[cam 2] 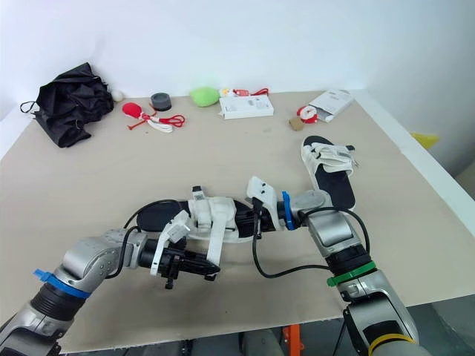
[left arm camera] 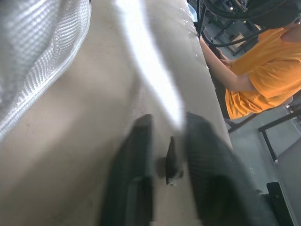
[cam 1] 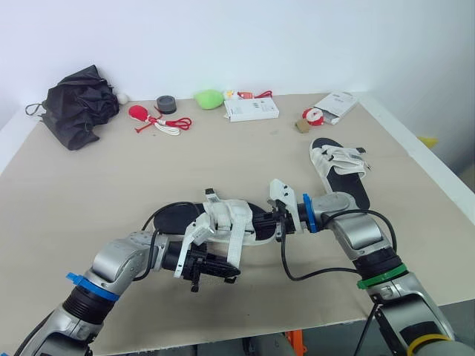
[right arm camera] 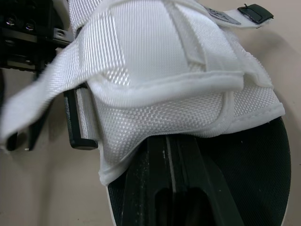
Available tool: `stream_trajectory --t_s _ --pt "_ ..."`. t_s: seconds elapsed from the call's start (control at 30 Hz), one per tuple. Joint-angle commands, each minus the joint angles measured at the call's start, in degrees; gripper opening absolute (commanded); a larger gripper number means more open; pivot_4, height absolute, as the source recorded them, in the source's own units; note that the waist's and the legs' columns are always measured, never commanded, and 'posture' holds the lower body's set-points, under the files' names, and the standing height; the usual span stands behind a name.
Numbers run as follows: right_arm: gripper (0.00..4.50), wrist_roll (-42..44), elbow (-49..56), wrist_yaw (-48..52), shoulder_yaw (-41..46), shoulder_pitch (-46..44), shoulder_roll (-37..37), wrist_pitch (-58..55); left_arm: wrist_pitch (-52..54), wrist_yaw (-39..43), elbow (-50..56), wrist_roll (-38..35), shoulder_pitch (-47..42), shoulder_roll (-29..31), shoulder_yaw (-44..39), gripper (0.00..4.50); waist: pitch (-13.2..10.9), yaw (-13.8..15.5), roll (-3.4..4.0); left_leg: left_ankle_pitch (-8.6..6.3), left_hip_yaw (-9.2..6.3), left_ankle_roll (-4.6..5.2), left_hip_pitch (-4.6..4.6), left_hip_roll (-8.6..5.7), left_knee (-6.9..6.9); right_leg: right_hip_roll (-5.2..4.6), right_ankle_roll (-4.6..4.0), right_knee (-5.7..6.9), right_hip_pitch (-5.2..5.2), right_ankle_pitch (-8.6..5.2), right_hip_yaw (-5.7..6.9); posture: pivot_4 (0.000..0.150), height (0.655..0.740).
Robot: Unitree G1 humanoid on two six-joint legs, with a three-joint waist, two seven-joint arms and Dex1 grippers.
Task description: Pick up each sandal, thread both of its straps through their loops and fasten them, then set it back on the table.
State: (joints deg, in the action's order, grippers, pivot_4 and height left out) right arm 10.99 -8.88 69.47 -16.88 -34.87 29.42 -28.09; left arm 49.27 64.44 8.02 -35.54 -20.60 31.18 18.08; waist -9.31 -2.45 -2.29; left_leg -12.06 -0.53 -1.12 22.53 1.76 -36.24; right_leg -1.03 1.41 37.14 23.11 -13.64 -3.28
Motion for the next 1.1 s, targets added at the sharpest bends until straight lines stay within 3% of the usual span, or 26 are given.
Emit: stream_trajectory --t_s 0.03,0.17,0.23,0.3,0.43,0.53,0.67,1.1 --pt "0.00 -2.5 -2.7 -0.6 -2.6 2.4 1.6 -2.4 0.2 1.6 -0.3 -0.8 -2.0 -0.2 -0.8 0.13 0.0 0.1 0.00 0.00 0.00 0.00 0.00 0.00 0.00 -0.01 0.00 0.00 0.00 0.00 0.00 0.150 0.7400" --pt "0.00 -2.6 -2.9 -0.6 -2.6 2.3 1.6 -2.2 5.3 1.0 -0.9 -5.5 -4.9 -1.7 -4.5 0.13 0.0 0.1 0.00 0.00 0.00 0.00 0.01 -0.02 -0.01 -0.02 0.01 0.00 0.00 0.00 0.00 0.150 0.7400" --pt "0.00 -2.6 -3.0 -0.6 -2.6 2.3 1.6 -2.1 13.1 -0.4 -2.8 -12.3 -9.2 -3.5 -9.3 0.13 0.0 0.2 -0.01 0.00 -0.02 0.00 0.03 -0.03 -0.05 -0.03 0.04 0.00 -0.01 0.02 0.01 0.150 0.7400" --pt "0.00 -2.6 -3.0 -0.8 -2.6 2.4 1.6 -2.0 22.1 -3.6 -8.6 -19.0 -15.9 -6.2 -15.4 0.13 0.0 0.2 -0.01 0.01 -0.05 0.01 0.06 -0.04 -0.09 -0.02 0.07 0.00 0.00 0.04 0.03 0.150 0.7400" --pt "0.00 -2.6 -3.0 -1.1 -2.6 2.4 1.2 -2.0 28.5 -8.4 -17.5 -21.8 -23.7 -9.7 -21.1 0.13 0.0 0.2 -0.06 0.01 -0.11 0.01 0.08 -0.07 -0.11 -0.02 0.09 0.00 -0.02 0.05 0.08 0.150 0.7400" --pt "0.00 -2.5 -2.9 -1.4 -2.5 2.5 1.1 -2.0 31.1 -12.8 -22.3 -21.0 -27.4 -11.9 -22.9 0.13 0.0 -0.1 0.01 -0.03 -0.14 -0.02 0.07 -0.11 -0.10 -0.02 0.46 -0.02 -0.07 0.14 0.07 0.150 0.7400" --pt "0.00 -2.5 -2.5 -1.8 -2.4 2.9 1.0 -2.2 28.9 -13.9 -24.7 -16.1 -28.9 -12.6 -18.7 0.13 0.0 -0.1 -0.01 -0.06 -0.18 -0.05 0.09 -0.10 -0.09 -0.01 0.47 -0.01 -0.07 0.10 0.09 0.150 0.7400" --pt "0.00 -2.1 -0.7 -2.8 -1.9 4.4 1.0 -3.1 19.9 -8.5 -24.2 -5.9 -26.1 -11.2 -7.0 0.13 0.0 -0.1 0.00 -0.07 -0.18 -0.09 0.01 -0.17 -0.09 -0.07 0.48 -0.02 -0.16 0.11 0.06 0.150 0.7400"
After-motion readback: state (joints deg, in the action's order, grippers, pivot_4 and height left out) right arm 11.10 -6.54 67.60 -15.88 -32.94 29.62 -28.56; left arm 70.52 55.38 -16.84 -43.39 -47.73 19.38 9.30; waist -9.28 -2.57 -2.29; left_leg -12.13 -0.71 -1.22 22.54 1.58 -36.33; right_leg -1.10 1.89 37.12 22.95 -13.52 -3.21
